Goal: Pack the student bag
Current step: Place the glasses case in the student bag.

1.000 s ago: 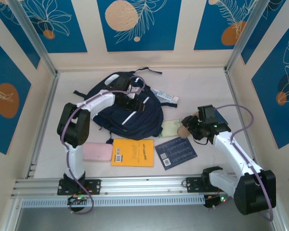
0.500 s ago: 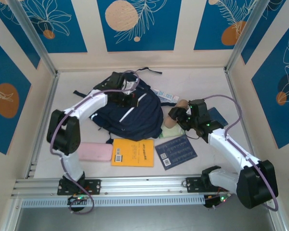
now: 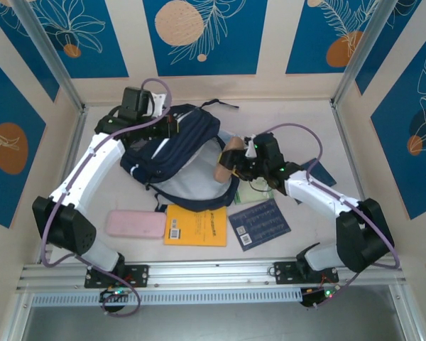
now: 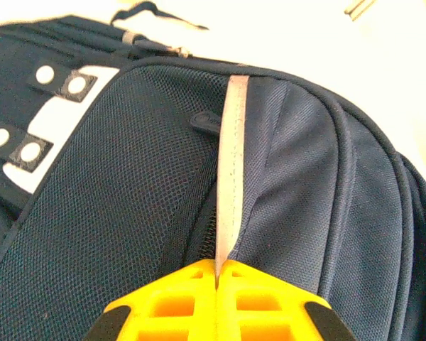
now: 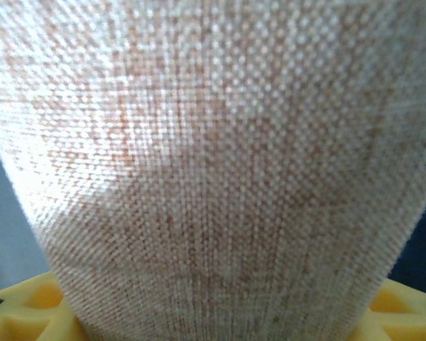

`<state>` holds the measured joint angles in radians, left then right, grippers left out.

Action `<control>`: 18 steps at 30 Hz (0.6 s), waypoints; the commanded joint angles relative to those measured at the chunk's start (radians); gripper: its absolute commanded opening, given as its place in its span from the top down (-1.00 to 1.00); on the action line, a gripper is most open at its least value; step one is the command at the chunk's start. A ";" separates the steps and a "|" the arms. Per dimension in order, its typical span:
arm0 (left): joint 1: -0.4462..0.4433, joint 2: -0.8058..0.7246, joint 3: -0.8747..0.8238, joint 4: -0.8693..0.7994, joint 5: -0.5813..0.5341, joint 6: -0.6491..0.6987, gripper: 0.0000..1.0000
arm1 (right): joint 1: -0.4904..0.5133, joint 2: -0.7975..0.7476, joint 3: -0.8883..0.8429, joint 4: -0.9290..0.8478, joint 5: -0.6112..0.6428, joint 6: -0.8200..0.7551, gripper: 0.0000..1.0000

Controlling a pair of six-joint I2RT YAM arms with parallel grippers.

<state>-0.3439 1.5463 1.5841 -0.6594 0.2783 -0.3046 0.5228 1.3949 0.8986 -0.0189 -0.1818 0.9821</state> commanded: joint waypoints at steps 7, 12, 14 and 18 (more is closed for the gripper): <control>0.012 -0.041 0.233 0.027 0.015 0.016 1.00 | 0.083 0.215 0.196 0.087 -0.037 0.135 1.00; 0.010 -0.022 0.301 0.005 0.067 0.025 1.00 | 0.139 0.437 0.396 0.145 -0.022 0.201 1.00; 0.011 -0.018 0.312 0.007 0.085 0.024 1.00 | 0.175 0.564 0.547 0.100 -0.030 0.198 0.96; 0.012 -0.015 0.323 0.009 0.087 0.055 1.00 | 0.256 0.782 0.827 -0.080 -0.006 0.165 0.39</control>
<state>-0.3412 1.5478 1.8282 -0.7616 0.3130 -0.2962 0.7204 2.0922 1.5982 0.0063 -0.1810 1.1580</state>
